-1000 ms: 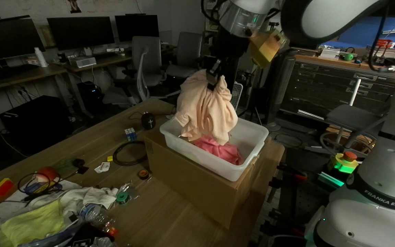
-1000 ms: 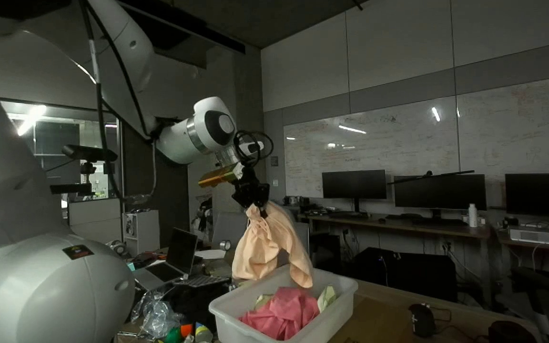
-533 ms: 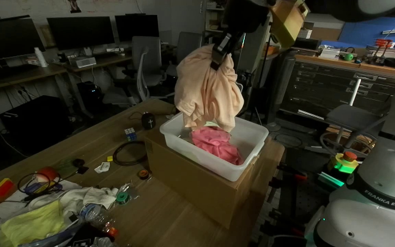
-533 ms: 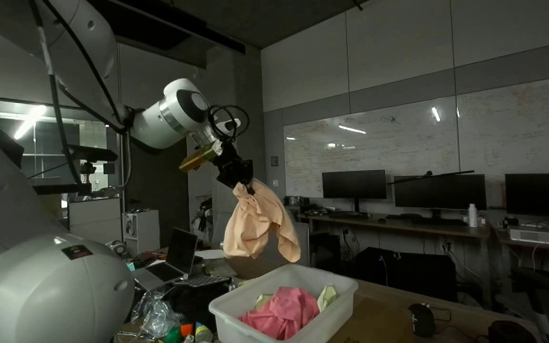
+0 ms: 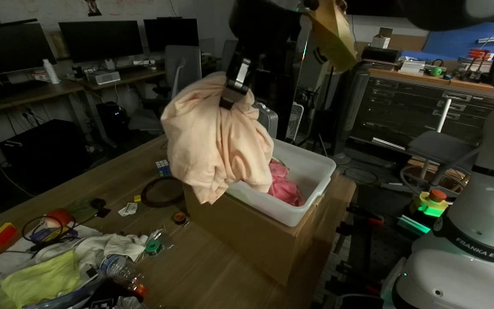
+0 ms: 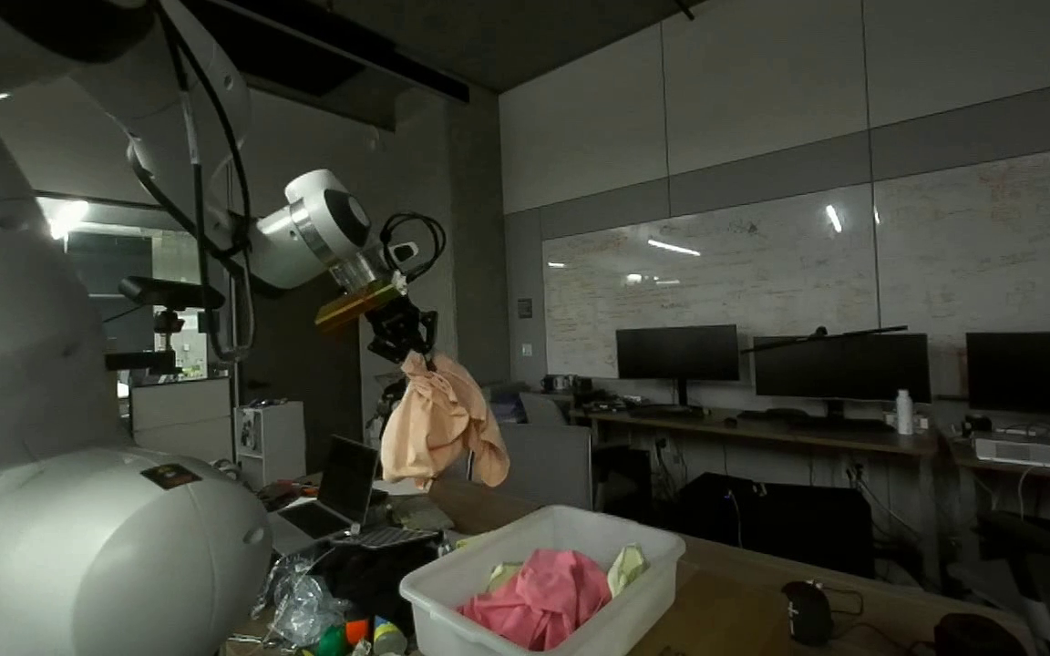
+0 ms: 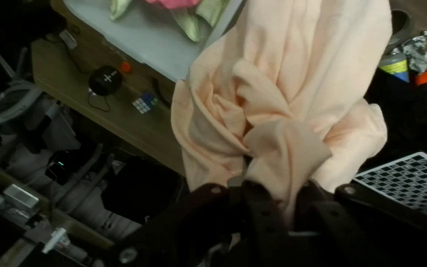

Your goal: Remove the shirts from the basket and put them on the table.

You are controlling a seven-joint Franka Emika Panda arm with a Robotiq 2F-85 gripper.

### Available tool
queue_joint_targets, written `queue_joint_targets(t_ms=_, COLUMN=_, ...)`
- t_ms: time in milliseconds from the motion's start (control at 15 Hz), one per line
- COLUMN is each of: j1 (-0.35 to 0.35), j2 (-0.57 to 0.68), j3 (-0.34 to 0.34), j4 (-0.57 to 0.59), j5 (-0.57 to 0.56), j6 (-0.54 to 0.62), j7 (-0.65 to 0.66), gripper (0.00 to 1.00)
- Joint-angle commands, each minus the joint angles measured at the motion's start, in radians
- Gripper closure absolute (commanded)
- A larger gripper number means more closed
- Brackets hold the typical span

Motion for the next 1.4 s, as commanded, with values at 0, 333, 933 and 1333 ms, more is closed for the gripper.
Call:
queue_joint_targets(t_ms=0, j1=0.07, j2=0.173, j3=-0.016, j4=0.148, j5=0.034, j6=0.033, j7=-0.127, gripper=0.92)
queue_joint_targets(t_ms=333, j1=0.144, j2=0.324, j3=-0.012, j4=0.257, j5=0.026, j6=-0.027, j7=-0.299, gripper=0.63)
queue_joint_targets(t_ms=933, j1=0.152, j2=0.377, j3=-0.066, j4=0.283, j5=-0.053, j6=-0.131, j7=-0.314, gripper=0.0)
queue_joint_targets(t_ms=1333, j1=0.083, j2=0.358, j3=-0.182, j4=0.227, j5=-0.015, j6=-0.128, j7=-0.179, gripper=0.0)
